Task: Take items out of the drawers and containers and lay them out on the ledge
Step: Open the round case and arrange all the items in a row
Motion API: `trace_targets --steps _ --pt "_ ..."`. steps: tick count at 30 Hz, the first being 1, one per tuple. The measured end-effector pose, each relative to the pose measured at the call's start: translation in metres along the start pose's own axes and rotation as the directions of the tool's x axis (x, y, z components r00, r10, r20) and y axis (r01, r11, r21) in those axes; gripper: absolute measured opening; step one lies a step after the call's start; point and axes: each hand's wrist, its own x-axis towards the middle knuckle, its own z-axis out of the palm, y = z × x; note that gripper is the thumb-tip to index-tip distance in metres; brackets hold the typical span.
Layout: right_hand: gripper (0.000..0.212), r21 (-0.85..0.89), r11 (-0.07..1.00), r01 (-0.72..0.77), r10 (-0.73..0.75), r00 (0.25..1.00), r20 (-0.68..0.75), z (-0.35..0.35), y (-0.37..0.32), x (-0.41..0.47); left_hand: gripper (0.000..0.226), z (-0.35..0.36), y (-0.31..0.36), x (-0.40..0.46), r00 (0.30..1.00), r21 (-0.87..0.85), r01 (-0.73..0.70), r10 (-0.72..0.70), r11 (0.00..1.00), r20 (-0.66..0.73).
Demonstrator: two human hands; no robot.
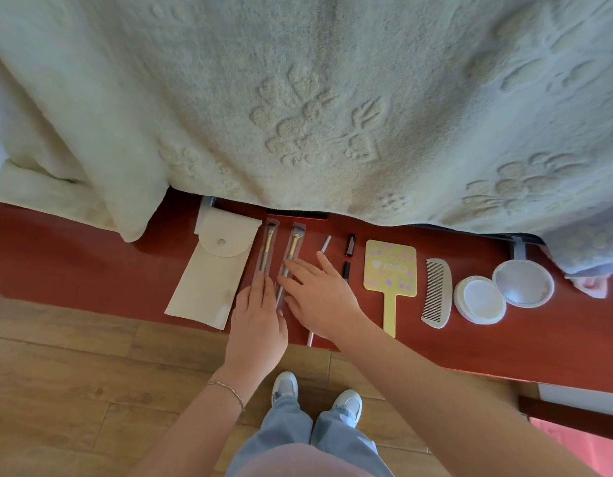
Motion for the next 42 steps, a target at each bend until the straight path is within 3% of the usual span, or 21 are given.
trace_targets --steps 12,17,20,23,32,42 --pt "0.034 -0.008 0.999 -0.034 0.034 0.996 -0.086 0.003 0.008 -0.008 0.059 0.001 0.004 -0.006 0.999 -0.011 -0.036 0.036 0.999 -0.024" --pt "0.041 -0.054 0.965 -0.258 0.241 0.946 -0.219 0.004 0.009 -0.023 0.06 0.002 0.004 -0.01 0.998 0.007 -0.051 0.051 0.999 -0.049" --pt "0.052 -0.111 0.935 -0.336 0.31 0.93 -0.198 0.01 0.005 -0.034 0.059 0.001 0.001 -0.013 0.992 0.023 -0.097 0.098 0.995 -0.073" --pt "0.058 -0.156 0.932 -0.326 0.305 0.941 -0.147 0.018 0.005 -0.038 0.057 0.002 -0.001 -0.016 0.984 0.06 -0.161 0.165 0.985 -0.068" --pt "0.061 -0.186 0.942 -0.279 0.278 0.96 -0.033 0.012 0.01 -0.036 0.052 0.002 0.01 -0.017 0.985 0.042 -0.16 0.163 0.986 -0.061" --pt "0.057 -0.157 0.928 -0.339 0.32 0.938 -0.134 0.013 0.013 -0.037 0.056 0.003 0.008 -0.017 0.987 0.047 -0.138 0.141 0.989 -0.076"
